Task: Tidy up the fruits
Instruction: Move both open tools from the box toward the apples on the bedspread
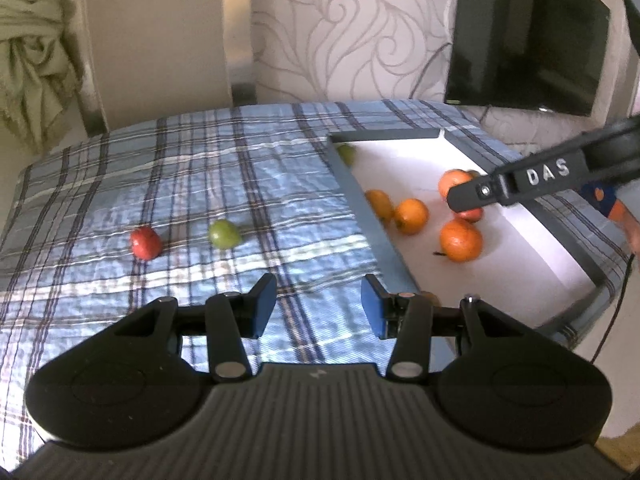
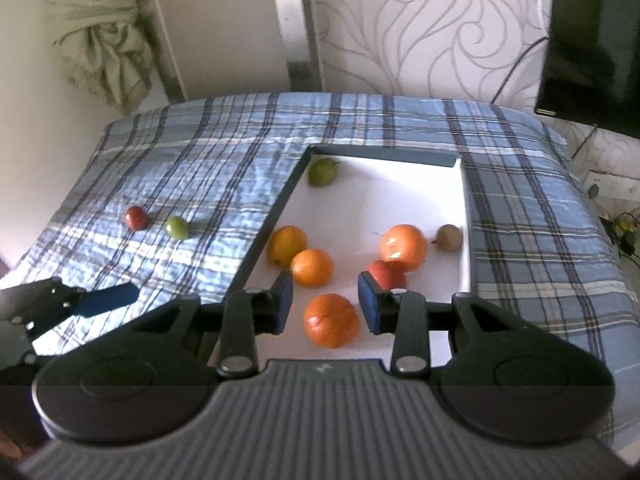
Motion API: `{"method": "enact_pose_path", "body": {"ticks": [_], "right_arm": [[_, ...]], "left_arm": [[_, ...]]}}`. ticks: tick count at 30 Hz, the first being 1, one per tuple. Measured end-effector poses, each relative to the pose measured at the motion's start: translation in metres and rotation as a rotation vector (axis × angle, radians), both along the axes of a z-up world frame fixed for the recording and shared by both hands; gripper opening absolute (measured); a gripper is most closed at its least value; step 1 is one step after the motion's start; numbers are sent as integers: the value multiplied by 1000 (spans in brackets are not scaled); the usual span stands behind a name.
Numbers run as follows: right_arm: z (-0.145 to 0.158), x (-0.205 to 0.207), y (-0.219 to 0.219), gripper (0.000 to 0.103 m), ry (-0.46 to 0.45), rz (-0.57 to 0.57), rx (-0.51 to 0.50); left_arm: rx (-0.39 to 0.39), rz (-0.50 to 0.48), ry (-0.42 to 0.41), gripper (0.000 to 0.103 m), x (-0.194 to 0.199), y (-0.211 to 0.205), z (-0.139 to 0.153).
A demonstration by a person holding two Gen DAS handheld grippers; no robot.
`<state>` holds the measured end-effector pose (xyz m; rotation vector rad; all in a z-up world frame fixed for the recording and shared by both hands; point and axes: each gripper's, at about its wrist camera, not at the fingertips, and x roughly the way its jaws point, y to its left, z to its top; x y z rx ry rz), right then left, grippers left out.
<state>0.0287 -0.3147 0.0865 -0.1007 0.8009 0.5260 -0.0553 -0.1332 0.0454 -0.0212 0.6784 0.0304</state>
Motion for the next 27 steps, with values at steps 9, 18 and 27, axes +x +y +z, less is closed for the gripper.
{"method": "enact_pose_path", "body": {"ticks": [9,18,27], "right_arm": [[15,-1,39,39,-23,103,11],[-4,3,81,39,25,171,24],[-11,12,103,39,62,166,45]], "left_arm": [[11,44,1,53,4,25,3],[84,99,72,53,7,66,-5],[127,113,91,53,23,95,-1]]}}
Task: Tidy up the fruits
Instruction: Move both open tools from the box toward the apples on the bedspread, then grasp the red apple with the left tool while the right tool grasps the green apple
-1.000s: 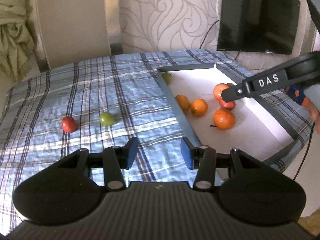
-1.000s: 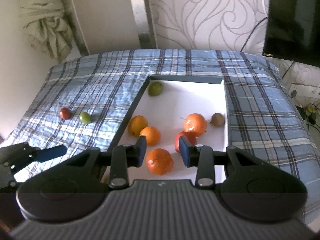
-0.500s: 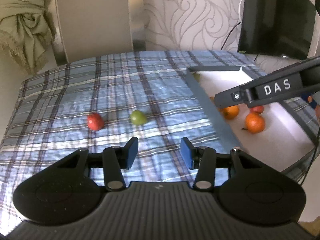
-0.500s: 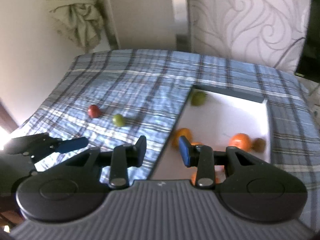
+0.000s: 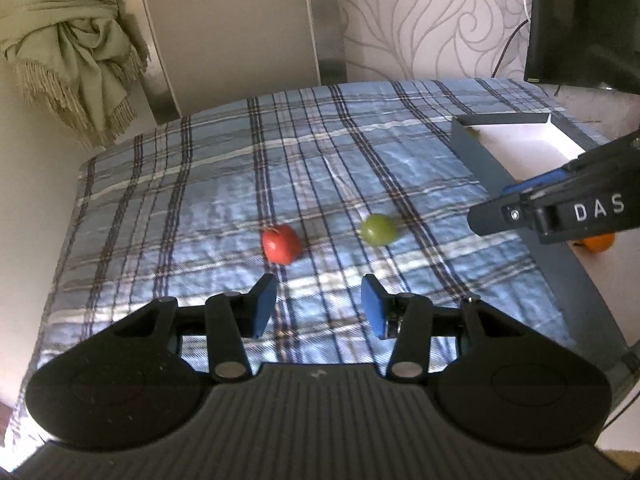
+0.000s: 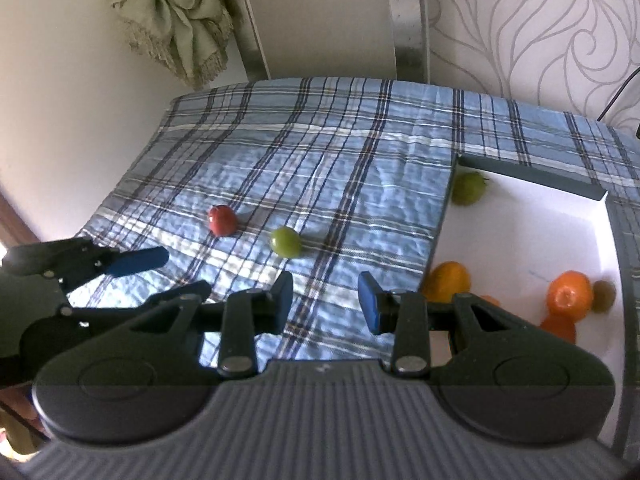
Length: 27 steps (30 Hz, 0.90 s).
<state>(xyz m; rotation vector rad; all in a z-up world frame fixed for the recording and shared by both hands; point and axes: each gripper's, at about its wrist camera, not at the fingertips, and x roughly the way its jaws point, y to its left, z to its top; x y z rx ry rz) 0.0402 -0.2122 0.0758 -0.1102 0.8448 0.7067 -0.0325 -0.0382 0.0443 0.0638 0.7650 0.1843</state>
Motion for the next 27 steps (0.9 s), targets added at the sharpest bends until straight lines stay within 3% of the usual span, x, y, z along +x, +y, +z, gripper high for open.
{"method": "enact_pose_path", "body": {"ticks": [17,27], "right_arm": [[-6,14,48,39,6,53,-103],[-20,21,60,39,27,51,-108]], "left_arm": [[-74,46,-16,53,32,39,-23],[-45,31,29,53,49,43,-33]]}}
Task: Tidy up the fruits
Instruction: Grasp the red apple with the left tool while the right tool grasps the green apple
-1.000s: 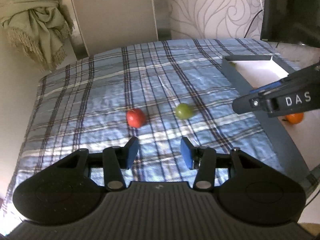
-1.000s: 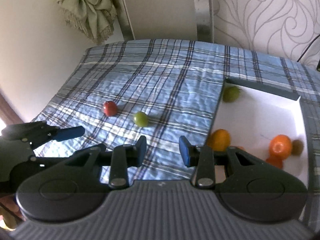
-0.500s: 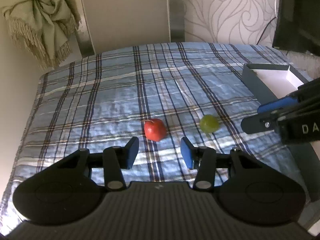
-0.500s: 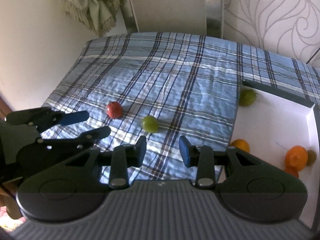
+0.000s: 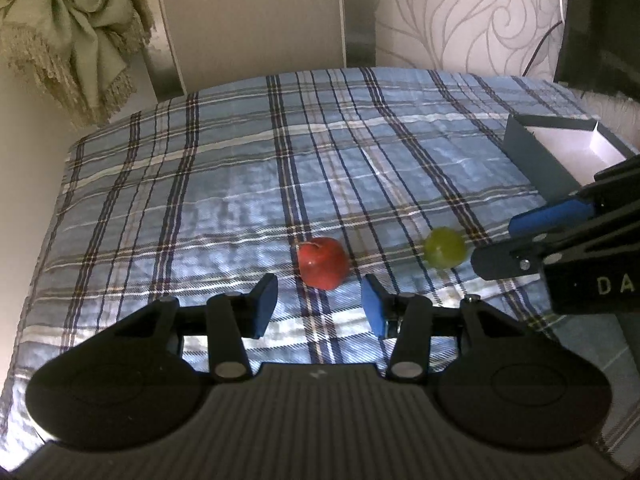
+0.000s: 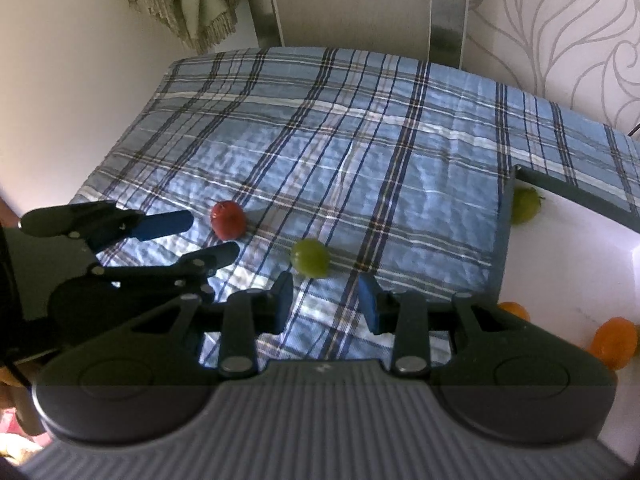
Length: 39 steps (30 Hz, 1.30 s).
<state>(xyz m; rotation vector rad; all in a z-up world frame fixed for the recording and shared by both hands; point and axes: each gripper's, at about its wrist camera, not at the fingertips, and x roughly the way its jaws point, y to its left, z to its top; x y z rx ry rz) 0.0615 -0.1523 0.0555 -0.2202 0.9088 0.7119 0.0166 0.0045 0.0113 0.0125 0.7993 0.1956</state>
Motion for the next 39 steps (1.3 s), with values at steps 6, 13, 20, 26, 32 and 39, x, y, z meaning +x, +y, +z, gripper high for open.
{"method": "enact_pose_path", "body": {"ticks": [6,13,20,26,32,39], "right_arm": [[-9,6,9,39,15,-6,-5],[-15,13,18,39,10,-5,-30],[-15,16,25,38,3,13,-39],[-16,12,25,38,-3,23,-56],[-16,14,28,37,-14,19,-56],[-16,12,31,37,-17,39,-67]], "left_arm": [[8,-23,14,53,8,-1,-3],[-15,-27,5,53,14,6,-6],[-51,-34,-15,53,14,14,-9],[-60,-38,-27,53,13,16,-9],[-61,-50,-28,48,14,16,-9],[-88,-67,-27,39,11,20,-8]]}}
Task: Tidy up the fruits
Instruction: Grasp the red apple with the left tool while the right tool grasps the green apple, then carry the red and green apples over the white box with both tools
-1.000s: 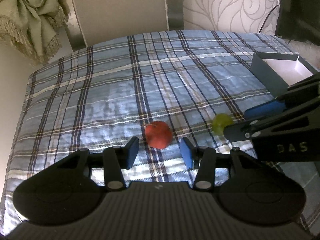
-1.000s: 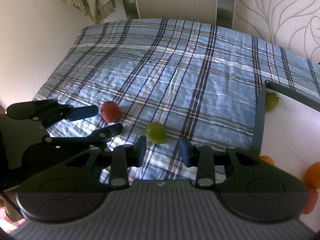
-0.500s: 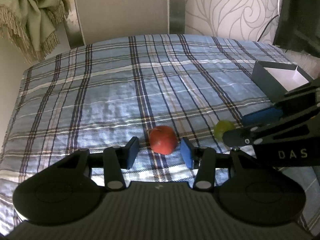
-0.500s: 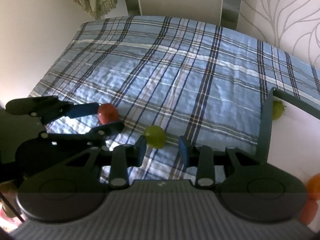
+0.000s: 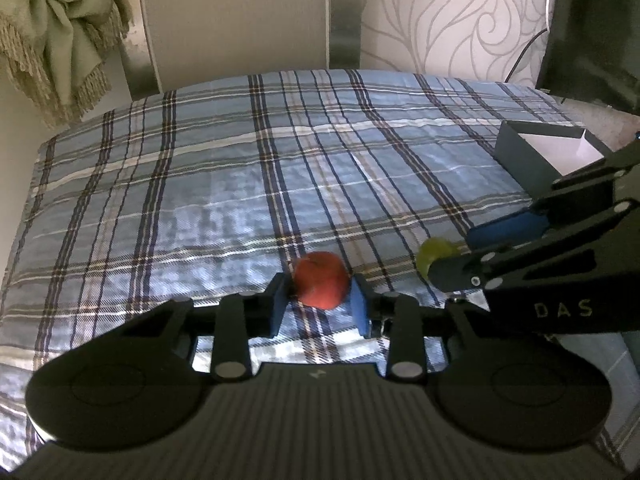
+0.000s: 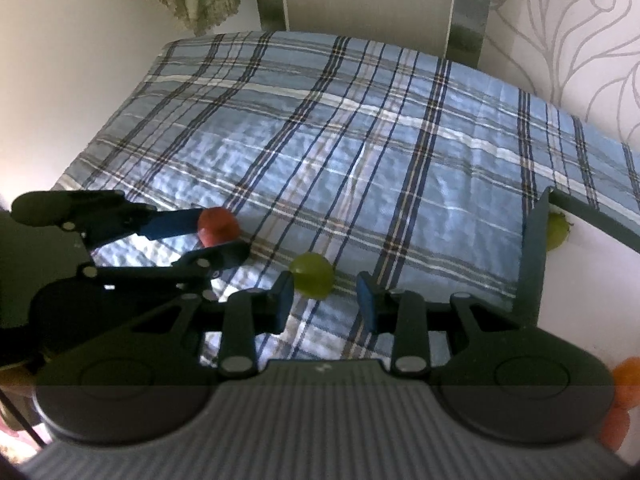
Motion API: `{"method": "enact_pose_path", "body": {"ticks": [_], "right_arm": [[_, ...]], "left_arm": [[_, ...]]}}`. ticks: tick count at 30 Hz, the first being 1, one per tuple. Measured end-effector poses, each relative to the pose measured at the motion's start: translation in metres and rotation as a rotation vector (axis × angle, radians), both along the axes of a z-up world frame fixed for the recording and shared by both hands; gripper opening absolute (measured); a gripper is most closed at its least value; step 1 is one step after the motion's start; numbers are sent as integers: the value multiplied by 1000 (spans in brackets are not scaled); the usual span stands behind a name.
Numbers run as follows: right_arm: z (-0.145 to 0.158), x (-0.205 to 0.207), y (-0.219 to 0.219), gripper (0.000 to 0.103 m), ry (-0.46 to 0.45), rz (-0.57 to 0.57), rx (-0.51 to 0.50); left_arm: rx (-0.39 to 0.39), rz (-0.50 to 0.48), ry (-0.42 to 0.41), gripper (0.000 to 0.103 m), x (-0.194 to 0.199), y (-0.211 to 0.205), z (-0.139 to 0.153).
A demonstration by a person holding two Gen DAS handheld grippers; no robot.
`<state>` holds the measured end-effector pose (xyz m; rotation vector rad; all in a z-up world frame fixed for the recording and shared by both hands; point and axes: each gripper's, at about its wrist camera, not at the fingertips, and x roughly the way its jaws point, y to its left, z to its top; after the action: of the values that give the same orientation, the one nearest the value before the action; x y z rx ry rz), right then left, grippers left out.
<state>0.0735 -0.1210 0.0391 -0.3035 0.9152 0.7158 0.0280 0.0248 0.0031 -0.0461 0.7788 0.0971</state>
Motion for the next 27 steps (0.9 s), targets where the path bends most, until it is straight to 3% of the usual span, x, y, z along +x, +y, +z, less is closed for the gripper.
{"method": "enact_pose_path", "body": {"ticks": [5,7,12,19,27], "right_arm": [[-2,0,8,37,-7,23,-1],[-5,0,12,27,0,52,14],[-2,-4,9,26,-15,55,24],[24,-12,-30,26,10,-21,120],[33,-21,-78,26,44,-109,207]], "left_arm": [[-41,18,1,35,0,10,0],[-35,22,2,34,-1,10,1],[-23,27,4,34,-5,9,3],[4,23,-21,34,-9,-3,13],[31,-57,-58,34,-11,-43,34]]}}
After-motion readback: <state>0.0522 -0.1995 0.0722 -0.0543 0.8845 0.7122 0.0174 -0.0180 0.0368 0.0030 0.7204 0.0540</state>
